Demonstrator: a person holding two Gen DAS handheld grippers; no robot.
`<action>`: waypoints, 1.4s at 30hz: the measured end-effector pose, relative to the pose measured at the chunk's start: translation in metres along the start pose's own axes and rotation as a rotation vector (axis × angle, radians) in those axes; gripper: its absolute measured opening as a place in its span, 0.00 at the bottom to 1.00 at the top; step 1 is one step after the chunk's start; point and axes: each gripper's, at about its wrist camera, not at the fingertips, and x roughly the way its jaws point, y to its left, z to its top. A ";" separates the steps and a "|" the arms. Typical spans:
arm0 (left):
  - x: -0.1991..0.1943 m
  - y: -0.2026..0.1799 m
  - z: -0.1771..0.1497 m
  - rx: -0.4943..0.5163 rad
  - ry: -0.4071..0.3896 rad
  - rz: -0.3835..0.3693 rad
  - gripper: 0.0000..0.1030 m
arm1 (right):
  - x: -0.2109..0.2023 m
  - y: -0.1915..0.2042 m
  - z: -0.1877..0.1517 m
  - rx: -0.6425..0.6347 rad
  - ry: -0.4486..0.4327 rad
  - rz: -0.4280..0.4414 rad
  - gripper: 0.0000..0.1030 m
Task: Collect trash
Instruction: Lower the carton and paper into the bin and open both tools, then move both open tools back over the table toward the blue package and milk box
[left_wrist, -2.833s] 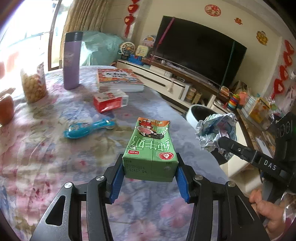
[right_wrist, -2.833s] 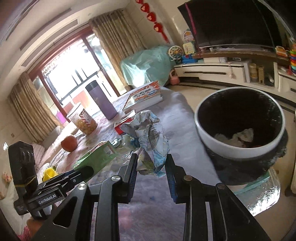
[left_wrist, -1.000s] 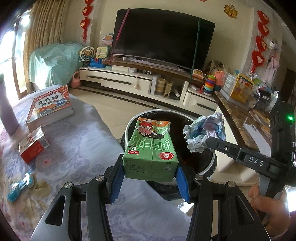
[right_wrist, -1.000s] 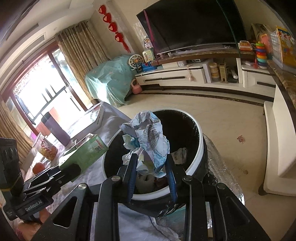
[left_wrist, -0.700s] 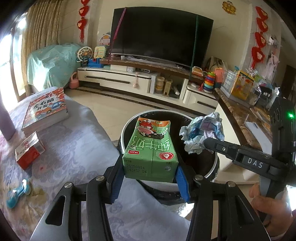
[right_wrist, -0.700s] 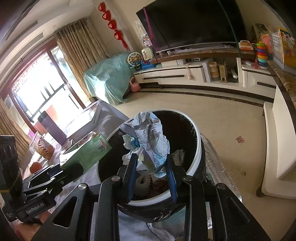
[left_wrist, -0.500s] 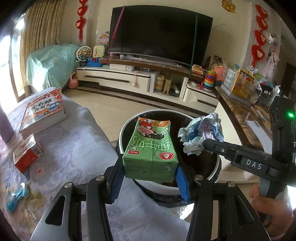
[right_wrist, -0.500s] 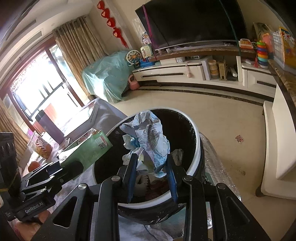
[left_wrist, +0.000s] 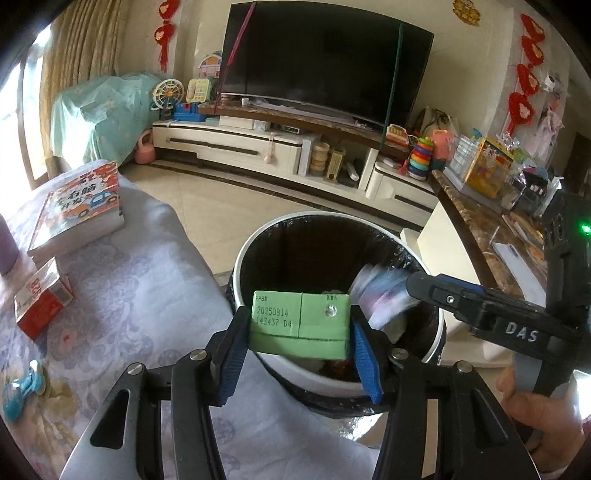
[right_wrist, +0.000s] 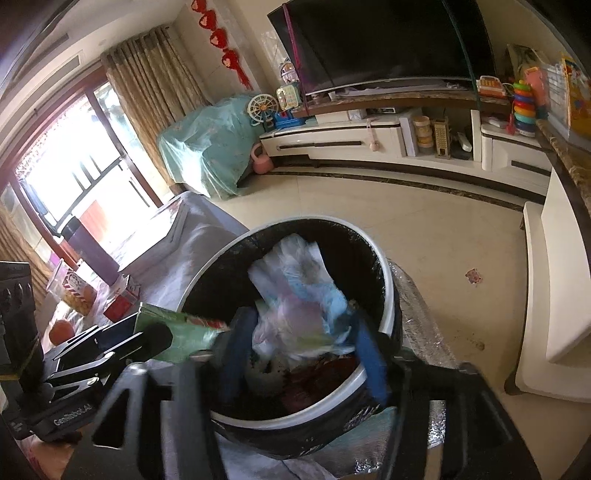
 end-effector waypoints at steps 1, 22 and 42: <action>-0.002 0.000 -0.002 -0.002 -0.003 0.001 0.52 | -0.002 0.000 0.000 0.003 -0.005 0.003 0.71; -0.090 0.060 -0.088 -0.144 -0.040 0.050 0.63 | -0.034 0.047 -0.041 0.012 -0.063 0.102 0.89; -0.162 0.120 -0.141 -0.265 -0.043 0.168 0.63 | -0.004 0.134 -0.087 -0.081 0.041 0.204 0.89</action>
